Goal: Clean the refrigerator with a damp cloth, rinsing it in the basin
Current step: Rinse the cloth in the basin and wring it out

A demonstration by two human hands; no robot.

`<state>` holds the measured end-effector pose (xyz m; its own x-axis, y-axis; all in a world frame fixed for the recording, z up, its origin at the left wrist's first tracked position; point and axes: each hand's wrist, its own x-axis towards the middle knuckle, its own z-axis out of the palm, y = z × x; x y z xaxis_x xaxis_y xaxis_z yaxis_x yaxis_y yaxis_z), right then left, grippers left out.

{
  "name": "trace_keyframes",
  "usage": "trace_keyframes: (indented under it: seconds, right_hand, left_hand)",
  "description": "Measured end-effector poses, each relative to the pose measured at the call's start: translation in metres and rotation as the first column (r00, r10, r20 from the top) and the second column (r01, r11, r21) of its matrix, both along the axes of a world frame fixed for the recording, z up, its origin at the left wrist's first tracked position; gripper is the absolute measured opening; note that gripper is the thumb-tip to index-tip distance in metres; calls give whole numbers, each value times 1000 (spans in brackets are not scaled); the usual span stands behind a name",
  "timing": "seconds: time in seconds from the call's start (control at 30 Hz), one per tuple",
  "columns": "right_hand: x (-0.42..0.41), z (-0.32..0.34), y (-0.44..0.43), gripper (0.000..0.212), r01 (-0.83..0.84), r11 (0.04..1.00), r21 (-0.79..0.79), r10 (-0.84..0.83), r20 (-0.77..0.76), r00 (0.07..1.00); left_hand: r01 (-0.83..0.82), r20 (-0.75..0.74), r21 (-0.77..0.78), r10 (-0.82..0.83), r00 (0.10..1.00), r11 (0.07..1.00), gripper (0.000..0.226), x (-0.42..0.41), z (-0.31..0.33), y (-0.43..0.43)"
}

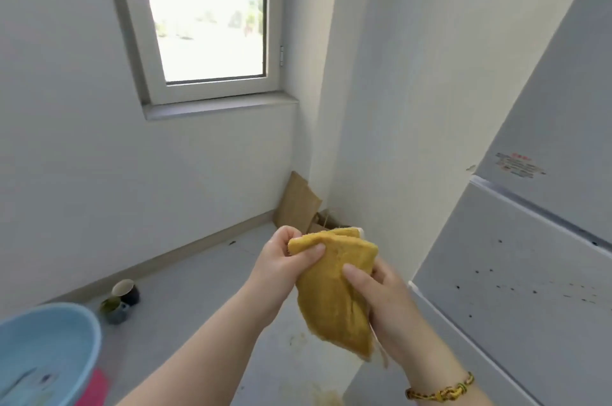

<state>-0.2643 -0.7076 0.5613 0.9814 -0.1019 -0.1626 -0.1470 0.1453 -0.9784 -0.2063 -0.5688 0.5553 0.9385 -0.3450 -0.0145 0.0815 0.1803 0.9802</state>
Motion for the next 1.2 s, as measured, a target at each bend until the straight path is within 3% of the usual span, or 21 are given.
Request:
trace_keyframes:
  seconds: [0.17, 0.23, 0.33, 0.53, 0.63, 0.73, 0.8, 0.87, 0.97, 1.1, 1.13, 1.2]
  right_hand:
    - [35, -7, 79, 14, -22, 984, -177, 25, 13, 1000]
    - [54, -15, 120, 12, -48, 976, -211, 48, -3, 999]
    - [85, -28, 186, 14, -124, 969, -215, 115, -53, 992]
    - [151, -63, 350, 15, -220, 973, -68, 207, -156, 966]
    - [175, -79, 402, 15, -207, 966, 155, 237, -211, 948]
    - [196, -102, 442, 14, -236, 939, 252, 301, -264, 916]
    - [214, -131, 471, 15, -284, 922, 262, 360, -320, 876]
    - [228, -171, 497, 17, -332, 907, 260, 413, -394, 821]
    - [242, -233, 530, 15, -391, 893, 224, 450, -490, 747]
    - [250, -325, 569, 6, -535, 837, 110, 499, -553, 667]
    - [251, -350, 578, 4, -573, 817, 69, 503, -572, 648]
    - [255, -395, 590, 12, -635, 772, -21, 486, -624, 612]
  left_hand:
    - [-165, -116, -35, 159, 980, 986, 40, 12, -20, 82]
    - [-206, -181, -51, 194, 964, 977, 49, 21, -30, 127]
    - [-257, -205, -27, 247, 947, 966, 44, 37, -45, 195]
    - [-390, -291, -114, 344, 892, 914, 43, 92, -78, 357]
    - [-286, -391, -88, 231, 891, 954, 56, 111, -108, 413]
    - [-160, -511, -16, 129, 850, 987, 60, 110, -148, 452]
    - [-240, -615, -49, 160, 772, 970, 58, 107, -182, 475]
    - [-464, -716, -112, 252, 651, 879, 47, 102, -219, 496]
    - [-767, -789, -121, 407, 459, 631, 41, 94, -270, 521]
    - [-960, -814, -7, 556, 169, 281, 25, 94, -349, 553]
    - [-975, -807, 24, 580, 112, 223, 26, 96, -372, 561]
    - [-969, -763, 83, 640, 88, 233, 25, 102, -413, 575]
